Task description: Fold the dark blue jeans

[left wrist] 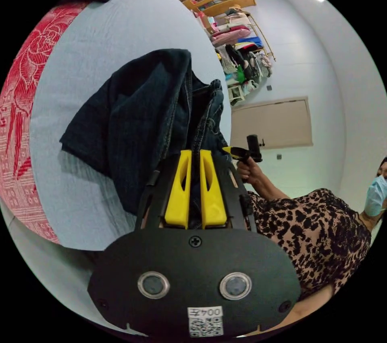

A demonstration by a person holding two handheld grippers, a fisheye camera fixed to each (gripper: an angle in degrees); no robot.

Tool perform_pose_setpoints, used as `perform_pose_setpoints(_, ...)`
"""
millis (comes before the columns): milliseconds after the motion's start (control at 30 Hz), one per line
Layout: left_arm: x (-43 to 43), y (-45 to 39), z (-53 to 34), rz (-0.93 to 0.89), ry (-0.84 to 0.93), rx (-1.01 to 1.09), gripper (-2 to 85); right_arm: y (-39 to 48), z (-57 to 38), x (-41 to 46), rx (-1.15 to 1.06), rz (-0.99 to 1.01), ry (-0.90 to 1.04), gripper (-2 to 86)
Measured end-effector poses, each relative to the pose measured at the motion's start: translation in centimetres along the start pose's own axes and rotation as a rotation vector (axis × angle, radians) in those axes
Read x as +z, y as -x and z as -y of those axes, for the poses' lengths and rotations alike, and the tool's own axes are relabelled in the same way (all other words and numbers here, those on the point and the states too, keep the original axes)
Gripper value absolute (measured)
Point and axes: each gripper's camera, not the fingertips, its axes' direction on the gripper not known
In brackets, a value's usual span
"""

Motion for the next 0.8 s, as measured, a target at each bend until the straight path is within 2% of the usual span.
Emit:
perform_pose_setpoints(100,1.6,-2.0,0.3,0.024,0.008,0.064,3.8,-0.9,-1.0,1.6,0.068,0.118,-0.053,5.9)
perform_pose_setpoints(167,3.2,-4.4,1.5,0.072,0.074,0.131,4.9,-0.9,-1.4,2.6,0.109,0.150,-0.065,7.5)
perform_pose_setpoints(333,6.6,-9.7,3.7,0.158,0.217,0.273,9.9,1.0,-2.1,6.0,0.149,0.065,-0.028,12.0)
perform_pose_setpoints(533,11.2,-17.0,4.5,0.293,0.292,0.394,13.4,2.9,-4.7,11.8,0.205,0.036,0.046,11.2)
perform_pose_setpoints(600,14.1,-18.7,4.6,0.374,0.350,0.426,13.3,3.5,-5.9,14.0,0.210,0.063,0.063,9.6)
perform_pose_setpoints(700,19.5,-20.6,4.2,0.486,0.459,0.466,7.3,5.1,-8.1,17.4,0.192,0.149,0.063,5.2)
perform_pose_setpoints(800,19.8,-24.4,2.4,0.556,0.384,0.518,3.7,10.5,-10.6,18.3,0.050,0.053,0.007,4.4)
